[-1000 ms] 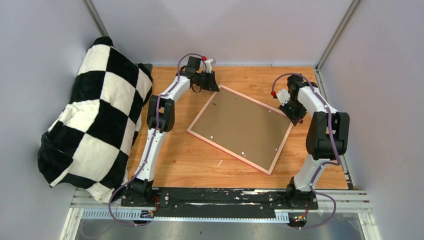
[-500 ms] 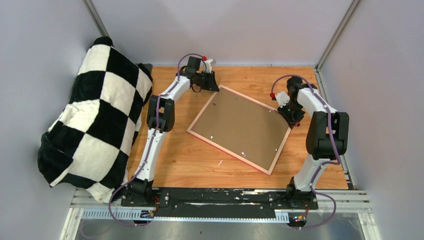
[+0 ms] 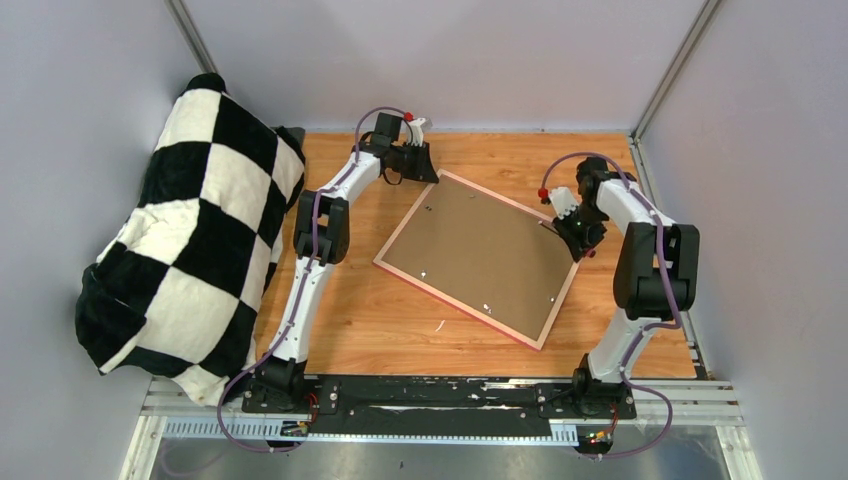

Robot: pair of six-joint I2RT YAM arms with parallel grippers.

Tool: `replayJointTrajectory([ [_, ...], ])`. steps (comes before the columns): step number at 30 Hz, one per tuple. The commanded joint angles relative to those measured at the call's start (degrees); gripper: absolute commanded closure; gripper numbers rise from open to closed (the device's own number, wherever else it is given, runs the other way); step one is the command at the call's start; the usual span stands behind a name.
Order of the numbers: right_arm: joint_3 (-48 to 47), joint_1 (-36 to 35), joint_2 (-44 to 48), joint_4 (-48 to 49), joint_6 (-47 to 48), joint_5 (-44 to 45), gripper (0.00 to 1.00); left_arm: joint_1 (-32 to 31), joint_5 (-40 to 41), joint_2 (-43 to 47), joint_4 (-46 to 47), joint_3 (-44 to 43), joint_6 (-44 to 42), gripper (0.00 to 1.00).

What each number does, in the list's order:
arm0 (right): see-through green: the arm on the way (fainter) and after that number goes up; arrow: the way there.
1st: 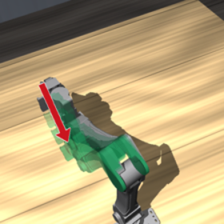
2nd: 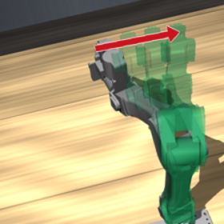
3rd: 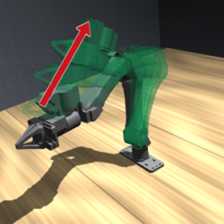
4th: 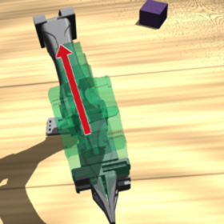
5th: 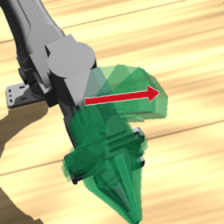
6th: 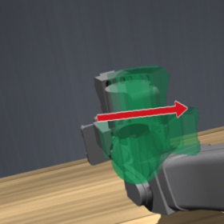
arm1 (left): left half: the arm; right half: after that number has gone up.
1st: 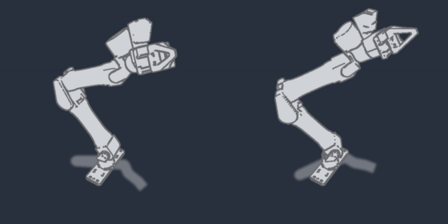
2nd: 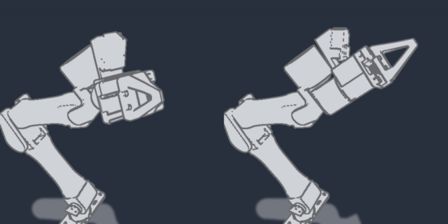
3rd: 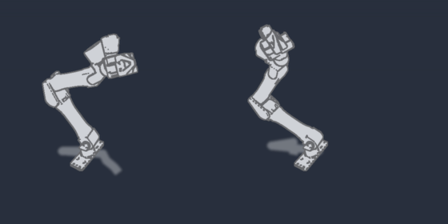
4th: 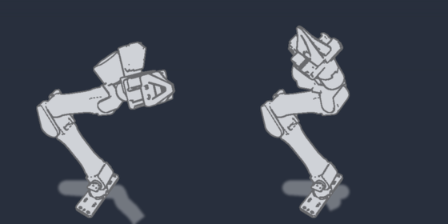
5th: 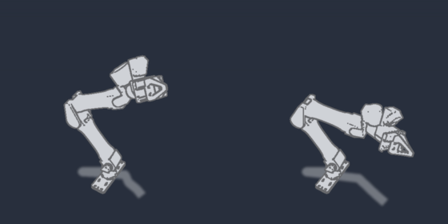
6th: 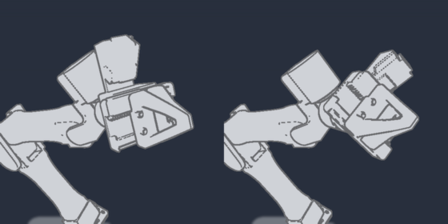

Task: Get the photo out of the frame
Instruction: Release the photo frame item from the photo frame.

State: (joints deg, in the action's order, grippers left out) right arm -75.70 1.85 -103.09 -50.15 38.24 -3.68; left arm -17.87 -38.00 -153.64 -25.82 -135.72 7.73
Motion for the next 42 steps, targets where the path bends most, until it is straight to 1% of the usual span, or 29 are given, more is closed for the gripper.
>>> replayJointTrajectory([
  [1, 2.0, 2.6, 2.1, 1.8, 3.5, -6.3, 1.00, -1.0, -0.9, -3.2, -6.1, 2.4, -0.3, 0.96],
  [5, 2.1, 3.8, 5.3, 3.1, 3.0, -9.2, 1.00, -1.0, -0.9, -3.1, -6.0, 2.5, -0.3, 0.96],
  [10, 1.4, 3.9, 9.0, 1.1, 3.4, -9.6, 1.00, -0.9, -1.0, -2.1, -3.7, 4.8, 0.6, 0.96],
  [15, 0.2, 3.8, 6.5, -1.3, 2.5, -7.4, 1.00, -0.1, -1.5, 0.2, 2.9, 10.5, 3.9, 0.96],
  [17, -0.8, 3.6, 4.8, -2.0, 1.0, -6.0, 1.00, 0.2, -1.7, 0.2, 3.9, 10.7, 5.1, 0.96],
  [22, -0.8, 2.1, 1.4, -0.9, -0.9, -3.5, 1.00, 0.3, -1.7, 0.6, 4.8, 11.6, 5.4, 0.96],
  [28, 1.7, 0.0, 2.2, 0.4, -0.8, -3.0, 1.00, 0.3, -1.6, 0.4, 4.1, 11.0, 5.2, 0.97],
  [37, 1.1, -0.2, -0.9, 1.5, -2.5, 2.3, 1.00, 0.3, -2.0, 0.1, 3.3, 10.4, 4.9, 0.97],
  [42, 1.7, -0.2, -0.7, 2.1, -2.4, 2.8, 1.00, 0.3, -2.1, 0.0, 3.0, 10.1, 4.7, 0.97],
])
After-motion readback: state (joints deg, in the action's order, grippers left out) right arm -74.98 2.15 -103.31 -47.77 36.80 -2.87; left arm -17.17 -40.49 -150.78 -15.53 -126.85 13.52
